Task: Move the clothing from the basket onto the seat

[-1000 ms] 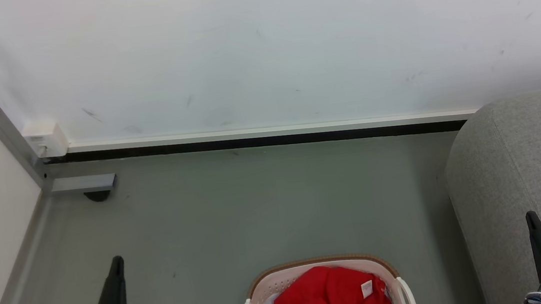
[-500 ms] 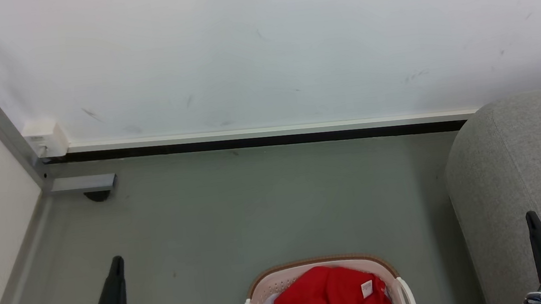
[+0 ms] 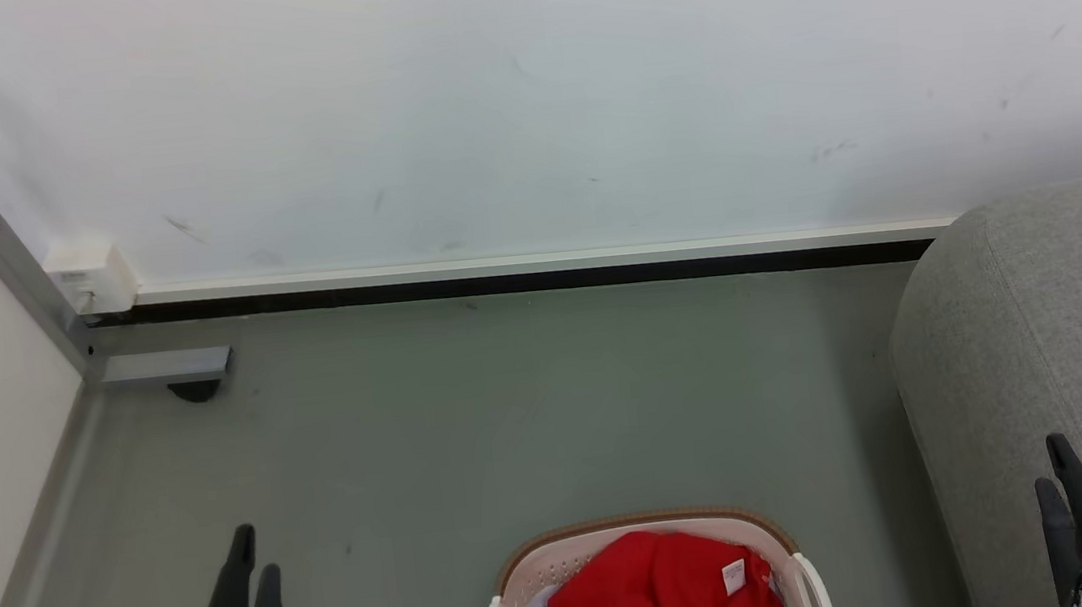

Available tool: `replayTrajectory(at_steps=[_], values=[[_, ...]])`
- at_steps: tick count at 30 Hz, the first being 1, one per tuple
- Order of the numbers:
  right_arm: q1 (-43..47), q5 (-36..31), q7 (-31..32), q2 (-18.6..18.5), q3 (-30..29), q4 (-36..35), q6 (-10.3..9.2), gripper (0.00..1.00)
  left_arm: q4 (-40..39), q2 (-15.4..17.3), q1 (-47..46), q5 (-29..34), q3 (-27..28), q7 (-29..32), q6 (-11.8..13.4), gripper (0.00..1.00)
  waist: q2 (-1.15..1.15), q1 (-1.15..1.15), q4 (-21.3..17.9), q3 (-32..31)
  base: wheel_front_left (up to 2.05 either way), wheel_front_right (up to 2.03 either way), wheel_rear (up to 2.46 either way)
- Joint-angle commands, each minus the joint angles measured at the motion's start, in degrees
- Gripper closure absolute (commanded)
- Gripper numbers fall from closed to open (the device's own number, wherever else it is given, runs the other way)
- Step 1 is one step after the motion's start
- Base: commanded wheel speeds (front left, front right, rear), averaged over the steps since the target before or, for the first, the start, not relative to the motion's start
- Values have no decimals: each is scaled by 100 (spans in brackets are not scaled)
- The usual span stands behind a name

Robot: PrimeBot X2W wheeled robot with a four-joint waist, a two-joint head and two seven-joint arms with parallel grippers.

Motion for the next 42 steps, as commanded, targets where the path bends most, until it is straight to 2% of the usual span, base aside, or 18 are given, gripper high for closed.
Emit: replayTrajectory(at_steps=[1, 9, 22, 29, 42], values=[[-62, -171, -78, -49, 30, -137, -1, 0, -97, 32, -123, 64, -41, -74, 0, 0, 0, 0, 1, 2, 0, 0, 0], [-6, -1359, -298, -58, 126, -361, -1, 0, -132, 37, -148, 690, -139, -294, 1, 0, 0, 0, 3, 22, 0, 0, 0], [94, -3389, -619, -114, 329, -649, -3, 0, -428, 45, -133, 2405, -314, -612, 61, 0, 0, 0, -12, 73, 0, 0, 0], [100, -4226, -773, -163, 412, -622, -3, 0, -516, 49, -131, 3403, -382, -768, 144, 0, 0, 0, -34, 115, 0, 0, 0], [190, -5498, -1030, -191, 443, -506, -4, 0, -584, 56, -105, 4691, -411, -1023, 166, 0, 0, 0, -30, 197, 0, 0, 0]])
